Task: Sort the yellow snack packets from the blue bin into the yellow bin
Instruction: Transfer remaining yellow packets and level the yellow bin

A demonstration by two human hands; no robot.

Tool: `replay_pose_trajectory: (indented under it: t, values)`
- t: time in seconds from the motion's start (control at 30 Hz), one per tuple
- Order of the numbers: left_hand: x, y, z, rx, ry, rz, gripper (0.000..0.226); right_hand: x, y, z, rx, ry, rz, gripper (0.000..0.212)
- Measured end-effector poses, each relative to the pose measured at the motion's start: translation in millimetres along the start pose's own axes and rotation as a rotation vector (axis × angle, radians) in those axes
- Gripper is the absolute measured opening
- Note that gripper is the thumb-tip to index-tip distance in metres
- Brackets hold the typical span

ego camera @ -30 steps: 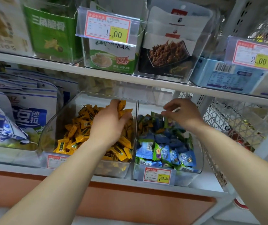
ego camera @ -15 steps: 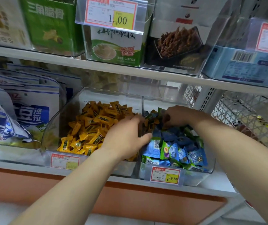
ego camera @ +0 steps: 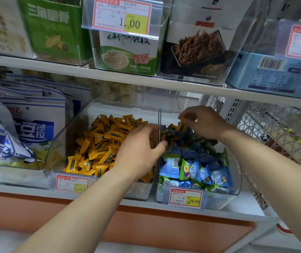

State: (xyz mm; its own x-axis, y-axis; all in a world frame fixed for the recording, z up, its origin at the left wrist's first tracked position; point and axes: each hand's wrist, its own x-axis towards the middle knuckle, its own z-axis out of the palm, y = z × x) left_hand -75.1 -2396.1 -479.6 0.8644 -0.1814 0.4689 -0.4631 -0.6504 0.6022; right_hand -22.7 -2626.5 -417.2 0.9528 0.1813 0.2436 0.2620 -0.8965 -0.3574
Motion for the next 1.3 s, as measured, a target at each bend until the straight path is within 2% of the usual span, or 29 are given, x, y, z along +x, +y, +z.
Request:
replay_pose_trajectory:
  t: [0.07,0.13,0.2,0.27,0.3,0.37,0.43,0.5,0.63,0.73,0.77,0.9,0.97,1.07,1.3]
  values:
    - [4.6,6.2,-1.6,-0.081,0.091,0.001,0.052,-11.7,-17.2,-7.3,0.309,-0.002,-0.018,0.014]
    - [9.3,13.9,-3.8,-0.240,0.109,-0.026,0.050,-21.6,-33.5,-4.9,0.561,-0.069,-0.072,0.018]
    - [13.7,16.1,-5.0,-0.344,0.137,-0.048,0.028,-24.9,-43.0,1.3,0.812,-0.101,-0.076,0.017]
    - [16.2,10.5,-8.4,-0.294,0.200,-0.068,0.008,-19.5,-45.8,7.2,0.896,-0.048,0.014,0.008]
    - [15.9,4.9,-10.5,-0.268,0.232,-0.097,0.006,-14.4,-44.1,10.4,0.833,-0.014,0.080,0.004]
    - [13.8,-7.4,-14.2,-0.236,0.276,-0.155,0.006,-2.6,-34.7,21.3,0.554,-0.059,0.149,0.013]
    - [10.9,-17.4,-15.3,-0.209,0.290,-0.196,0.011,7.0,-27.7,37.6,0.180,-0.266,0.128,0.025]
    - [10.0,-22.1,-14.8,-0.204,0.283,-0.223,0.013,14.8,-26.3,54.5,-0.053,-0.434,0.139,0.033]
    - [10.1,-24.1,-14.7,-0.191,0.278,-0.219,0.014,25.8,-22.7,71.7,0.030,-0.441,0.189,0.035]
    - [8.1,-26.1,-14.1,-0.190,0.258,-0.206,0.011,25.6,-13.7,79.1,0.136,-0.450,0.182,0.016]
    - [7.5,-26.5,-13.7,-0.183,0.252,-0.201,0.010,24.3,-11.4,81.4,0.162,-0.444,0.164,0.017]
    - [6.9,-28.3,-12.6,-0.163,0.230,-0.186,0.008,22.0,-3.8,88.4,0.208,-0.308,0.074,0.049]
    - [7.1,-28.8,-12.5,-0.168,0.228,-0.194,0.007,23.5,-4.0,90.5,0.185,-0.349,0.067,0.054]
    - [5.9,-27.4,-10.3,-0.171,0.223,-0.197,0.006,26.9,-8.8,93.1,0.107,-0.400,0.103,0.052]
    - [1.2,-25.0,-11.8,-0.178,0.196,-0.205,0.007,28.8,-10.6,98.8,0.047,-0.196,0.108,0.035]
